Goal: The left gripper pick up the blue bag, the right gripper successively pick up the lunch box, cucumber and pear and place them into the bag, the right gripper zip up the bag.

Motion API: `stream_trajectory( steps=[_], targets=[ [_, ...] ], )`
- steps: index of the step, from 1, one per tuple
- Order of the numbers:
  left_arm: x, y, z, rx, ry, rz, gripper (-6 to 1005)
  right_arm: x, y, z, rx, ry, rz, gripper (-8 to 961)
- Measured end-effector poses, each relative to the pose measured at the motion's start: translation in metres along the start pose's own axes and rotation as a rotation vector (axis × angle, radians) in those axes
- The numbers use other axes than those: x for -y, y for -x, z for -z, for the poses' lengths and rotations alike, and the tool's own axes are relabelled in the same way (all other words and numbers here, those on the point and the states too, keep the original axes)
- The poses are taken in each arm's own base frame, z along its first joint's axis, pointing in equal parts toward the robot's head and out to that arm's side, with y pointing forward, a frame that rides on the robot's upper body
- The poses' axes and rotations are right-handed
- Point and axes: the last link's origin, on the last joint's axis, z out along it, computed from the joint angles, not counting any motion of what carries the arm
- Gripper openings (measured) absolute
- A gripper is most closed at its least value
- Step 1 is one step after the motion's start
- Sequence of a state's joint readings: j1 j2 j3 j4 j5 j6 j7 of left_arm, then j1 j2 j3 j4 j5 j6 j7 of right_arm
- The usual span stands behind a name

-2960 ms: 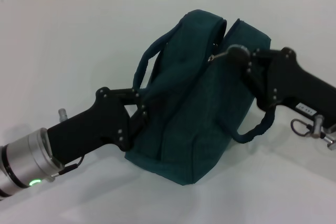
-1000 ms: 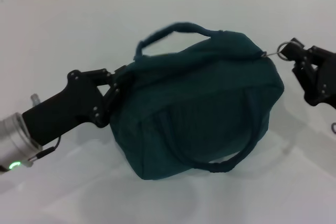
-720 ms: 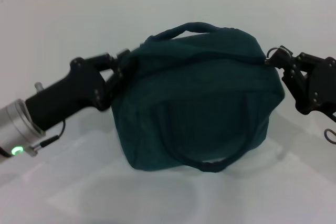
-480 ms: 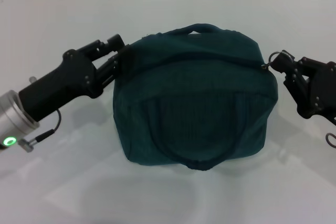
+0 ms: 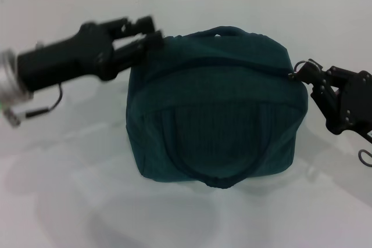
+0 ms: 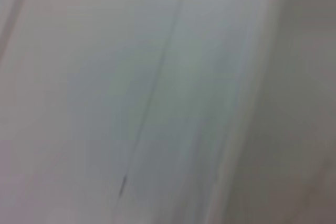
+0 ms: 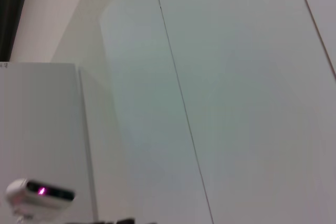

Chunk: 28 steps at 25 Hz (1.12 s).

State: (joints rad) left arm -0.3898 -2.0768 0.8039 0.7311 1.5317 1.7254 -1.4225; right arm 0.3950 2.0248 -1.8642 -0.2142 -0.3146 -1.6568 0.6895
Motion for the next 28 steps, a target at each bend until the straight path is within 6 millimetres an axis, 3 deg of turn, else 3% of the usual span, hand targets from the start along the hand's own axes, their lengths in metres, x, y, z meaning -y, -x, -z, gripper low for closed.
stream_trajectory(
  steps=[7, 8, 14, 21, 28],
  targets=[
    [0.012, -0.039, -0.038, 0.169, 0.053, -0.026, 403, 0.000, 0.000, 0.000, -0.001, 0.000, 0.001, 8],
    [0.017, -0.049, -0.051, 0.249, 0.070, -0.036, 403, 0.000, 0.000, 0.000, -0.001, 0.000, 0.001, 8],
    [0.022, -0.071, -0.079, 0.465, 0.120, -0.018, 404, 0.000, 0.000, -0.001, 0.001, 0.003, 0.001, 8],
    [0.018, -0.072, -0.100, 0.660, 0.143, 0.034, 406, -0.002, -0.001, -0.001, -0.002, 0.011, -0.003, 8],
    [0.019, -0.079, -0.108, 0.687, 0.123, 0.016, 407, -0.005, 0.001, 0.002, 0.012, 0.020, -0.009, 8]
  ],
)
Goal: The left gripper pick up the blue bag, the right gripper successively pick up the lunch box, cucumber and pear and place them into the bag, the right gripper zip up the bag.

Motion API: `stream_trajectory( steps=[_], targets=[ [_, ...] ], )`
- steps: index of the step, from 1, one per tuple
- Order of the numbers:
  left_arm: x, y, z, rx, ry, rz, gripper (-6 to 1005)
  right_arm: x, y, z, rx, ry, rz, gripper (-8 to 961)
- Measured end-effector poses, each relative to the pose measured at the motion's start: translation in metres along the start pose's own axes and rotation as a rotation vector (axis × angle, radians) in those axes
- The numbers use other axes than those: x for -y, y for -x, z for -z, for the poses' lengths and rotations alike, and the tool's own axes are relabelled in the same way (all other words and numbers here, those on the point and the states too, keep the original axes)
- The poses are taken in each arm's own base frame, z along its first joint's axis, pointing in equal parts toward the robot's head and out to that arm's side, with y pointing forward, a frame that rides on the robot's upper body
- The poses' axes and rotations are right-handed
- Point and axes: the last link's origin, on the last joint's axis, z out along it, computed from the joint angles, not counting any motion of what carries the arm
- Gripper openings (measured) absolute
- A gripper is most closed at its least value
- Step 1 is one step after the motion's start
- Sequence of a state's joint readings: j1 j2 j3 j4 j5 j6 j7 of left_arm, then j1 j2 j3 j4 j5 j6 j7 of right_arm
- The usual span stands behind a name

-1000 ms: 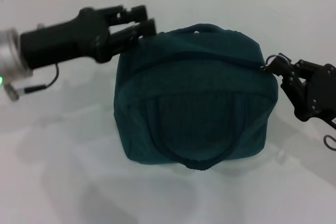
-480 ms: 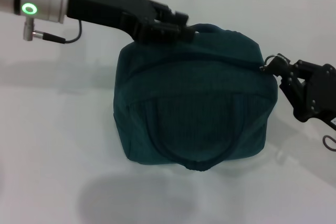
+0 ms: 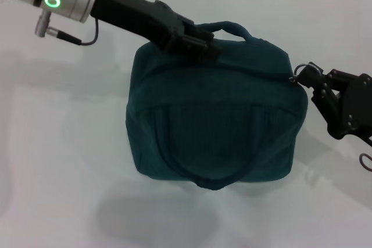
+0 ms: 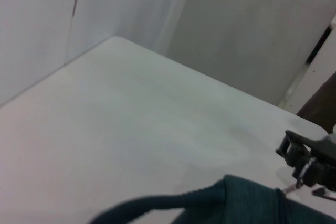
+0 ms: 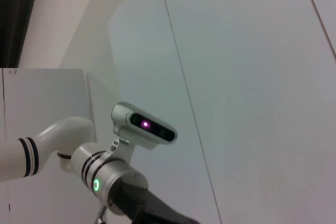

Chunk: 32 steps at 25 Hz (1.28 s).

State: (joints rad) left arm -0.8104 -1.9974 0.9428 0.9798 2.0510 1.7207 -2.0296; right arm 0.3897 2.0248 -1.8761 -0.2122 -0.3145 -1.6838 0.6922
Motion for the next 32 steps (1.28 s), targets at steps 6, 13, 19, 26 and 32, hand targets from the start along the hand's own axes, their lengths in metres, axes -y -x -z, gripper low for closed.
stream_trajectory(
  steps=[6, 13, 19, 26, 32],
  targets=[
    [-0.003, -0.010, 0.005, -0.022, -0.028, -0.046, 414, 0.000, 0.000, 0.000, -0.001, 0.001, -0.003, 8],
    [0.000, -0.009, -0.001, 0.016, -0.057, -0.051, 426, -0.003, -0.001, 0.002, -0.002, 0.009, -0.009, 8],
    [0.000, -0.012, -0.004, 0.031, -0.054, -0.058, 437, -0.004, -0.002, 0.004, -0.002, 0.007, -0.013, 8],
    [-0.002, -0.007, -0.017, 0.139, -0.051, -0.056, 449, -0.006, -0.002, 0.005, 0.001, 0.010, -0.017, 8],
    [-0.002, -0.007, -0.020, 0.159, -0.056, -0.031, 663, -0.008, -0.002, 0.006, 0.001, 0.015, -0.022, 8]
  ],
)
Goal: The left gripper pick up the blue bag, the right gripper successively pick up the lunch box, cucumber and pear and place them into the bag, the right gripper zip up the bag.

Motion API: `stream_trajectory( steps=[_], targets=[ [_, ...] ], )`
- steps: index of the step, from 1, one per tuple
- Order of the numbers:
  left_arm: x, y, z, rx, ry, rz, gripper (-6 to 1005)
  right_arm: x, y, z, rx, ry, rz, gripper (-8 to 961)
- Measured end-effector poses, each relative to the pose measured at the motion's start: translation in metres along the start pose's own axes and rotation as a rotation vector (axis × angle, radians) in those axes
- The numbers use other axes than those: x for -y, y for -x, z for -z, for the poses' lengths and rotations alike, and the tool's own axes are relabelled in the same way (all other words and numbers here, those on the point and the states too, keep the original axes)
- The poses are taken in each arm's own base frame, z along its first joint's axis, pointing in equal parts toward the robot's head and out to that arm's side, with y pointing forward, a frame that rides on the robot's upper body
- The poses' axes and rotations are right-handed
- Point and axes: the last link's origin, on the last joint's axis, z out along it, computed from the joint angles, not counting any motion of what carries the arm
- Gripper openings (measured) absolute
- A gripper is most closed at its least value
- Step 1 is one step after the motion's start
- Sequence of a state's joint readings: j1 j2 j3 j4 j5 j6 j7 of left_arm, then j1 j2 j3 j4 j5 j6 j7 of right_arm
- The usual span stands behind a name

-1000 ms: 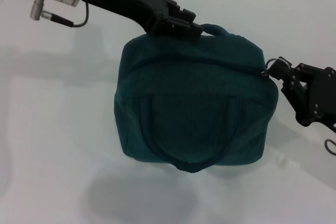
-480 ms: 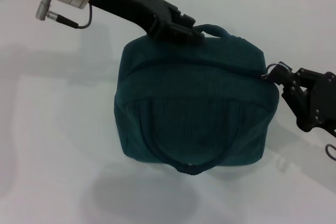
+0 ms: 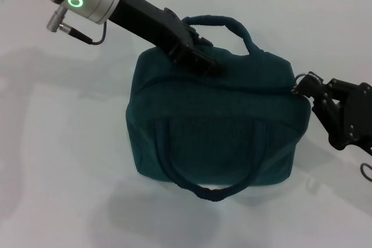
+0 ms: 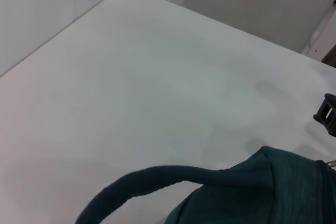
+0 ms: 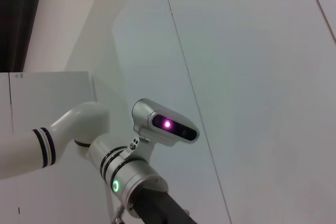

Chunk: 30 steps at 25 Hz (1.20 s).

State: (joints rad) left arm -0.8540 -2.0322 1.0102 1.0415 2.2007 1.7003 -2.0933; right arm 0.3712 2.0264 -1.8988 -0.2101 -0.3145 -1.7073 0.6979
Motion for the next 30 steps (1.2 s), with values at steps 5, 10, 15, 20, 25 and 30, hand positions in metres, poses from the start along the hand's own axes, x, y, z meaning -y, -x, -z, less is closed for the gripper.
stream_trajectory(
  steps=[5, 10, 15, 20, 25, 30],
  targets=[
    [0.000, 0.000, 0.003, -0.010, -0.009, -0.004, 636, -0.001, 0.000, 0.000, 0.000, 0.004, -0.001, 8],
    [0.000, 0.002, 0.003, -0.011, -0.010, -0.005, 450, 0.000, 0.000, 0.000, 0.003, 0.000, 0.001, 8],
    [0.000, 0.004, 0.004, -0.013, -0.012, 0.000, 319, 0.002, 0.002, 0.002, 0.007, -0.016, 0.007, 8],
    [0.000, 0.004, 0.006, -0.026, -0.009, 0.001, 296, 0.004, 0.003, 0.005, 0.014, -0.034, 0.013, 8],
    [-0.001, 0.003, 0.012, -0.041, 0.007, -0.001, 274, 0.007, 0.004, 0.010, 0.018, -0.061, 0.017, 8],
    [-0.001, 0.005, 0.015, -0.031, 0.018, 0.003, 226, 0.010, 0.003, 0.016, 0.008, -0.092, 0.016, 8]
  ],
)
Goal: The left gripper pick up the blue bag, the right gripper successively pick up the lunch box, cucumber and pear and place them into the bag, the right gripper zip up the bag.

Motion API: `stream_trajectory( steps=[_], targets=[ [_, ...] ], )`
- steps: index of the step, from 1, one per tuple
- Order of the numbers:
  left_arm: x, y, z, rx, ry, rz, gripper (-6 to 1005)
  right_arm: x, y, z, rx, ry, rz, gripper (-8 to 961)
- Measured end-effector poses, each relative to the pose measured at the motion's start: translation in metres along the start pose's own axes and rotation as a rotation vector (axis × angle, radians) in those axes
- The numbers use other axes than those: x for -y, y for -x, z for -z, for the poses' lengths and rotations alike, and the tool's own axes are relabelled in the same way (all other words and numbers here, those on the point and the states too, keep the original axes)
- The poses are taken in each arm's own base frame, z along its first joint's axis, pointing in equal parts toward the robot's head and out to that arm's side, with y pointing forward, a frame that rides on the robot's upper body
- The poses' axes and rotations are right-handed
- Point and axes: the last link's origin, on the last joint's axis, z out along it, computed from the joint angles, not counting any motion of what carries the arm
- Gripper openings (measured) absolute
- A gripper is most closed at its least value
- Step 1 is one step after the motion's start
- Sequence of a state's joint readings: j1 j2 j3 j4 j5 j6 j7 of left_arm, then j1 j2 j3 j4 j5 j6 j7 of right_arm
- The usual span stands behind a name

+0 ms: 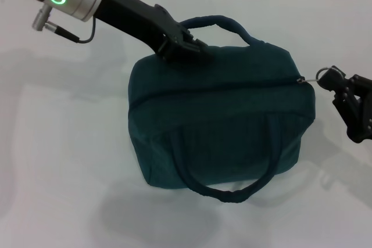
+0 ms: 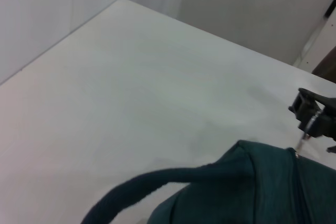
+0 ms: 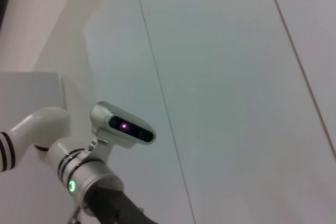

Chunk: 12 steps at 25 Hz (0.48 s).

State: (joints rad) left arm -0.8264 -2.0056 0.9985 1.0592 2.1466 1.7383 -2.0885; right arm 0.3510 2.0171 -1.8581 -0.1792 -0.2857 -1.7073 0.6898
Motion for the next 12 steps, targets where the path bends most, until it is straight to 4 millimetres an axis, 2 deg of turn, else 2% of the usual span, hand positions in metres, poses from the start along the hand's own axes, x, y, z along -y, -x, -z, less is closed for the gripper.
stream_trajectory(
  steps=[12],
  targets=[
    [0.000, 0.009, 0.003, 0.013, 0.007, 0.016, 76, 0.005, -0.001, 0.013, -0.002, -0.072, 0.002, 8]
  ],
)
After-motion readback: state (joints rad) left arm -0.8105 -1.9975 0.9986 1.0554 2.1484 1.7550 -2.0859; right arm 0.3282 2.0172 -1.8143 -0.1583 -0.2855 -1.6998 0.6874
